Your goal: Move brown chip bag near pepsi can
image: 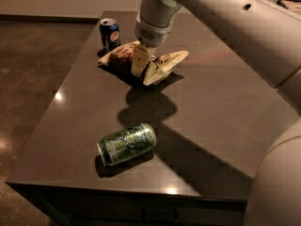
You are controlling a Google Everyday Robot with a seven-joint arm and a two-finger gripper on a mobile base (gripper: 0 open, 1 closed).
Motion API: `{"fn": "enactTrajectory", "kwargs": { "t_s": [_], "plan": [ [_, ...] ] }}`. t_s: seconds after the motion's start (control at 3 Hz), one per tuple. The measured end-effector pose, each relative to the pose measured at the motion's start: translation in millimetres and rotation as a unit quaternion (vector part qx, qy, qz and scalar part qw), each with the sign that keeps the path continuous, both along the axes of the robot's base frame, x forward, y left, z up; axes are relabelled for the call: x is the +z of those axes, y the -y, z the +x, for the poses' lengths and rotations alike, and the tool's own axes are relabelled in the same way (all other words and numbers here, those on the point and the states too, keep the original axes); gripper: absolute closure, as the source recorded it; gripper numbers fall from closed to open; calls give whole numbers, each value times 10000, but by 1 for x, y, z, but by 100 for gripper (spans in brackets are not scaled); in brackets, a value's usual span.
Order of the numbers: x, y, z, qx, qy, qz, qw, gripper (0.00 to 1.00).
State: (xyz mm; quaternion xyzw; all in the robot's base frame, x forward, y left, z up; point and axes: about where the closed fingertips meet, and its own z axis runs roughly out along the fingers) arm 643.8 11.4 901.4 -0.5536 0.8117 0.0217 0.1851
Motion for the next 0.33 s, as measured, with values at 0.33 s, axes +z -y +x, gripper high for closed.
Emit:
{"fn": "enactTrajectory", "kwargs": {
  "t_s": [0.33],
  "plan": [
    [-1, -1, 0, 5, -5, -2, 10000, 0]
  ]
}}
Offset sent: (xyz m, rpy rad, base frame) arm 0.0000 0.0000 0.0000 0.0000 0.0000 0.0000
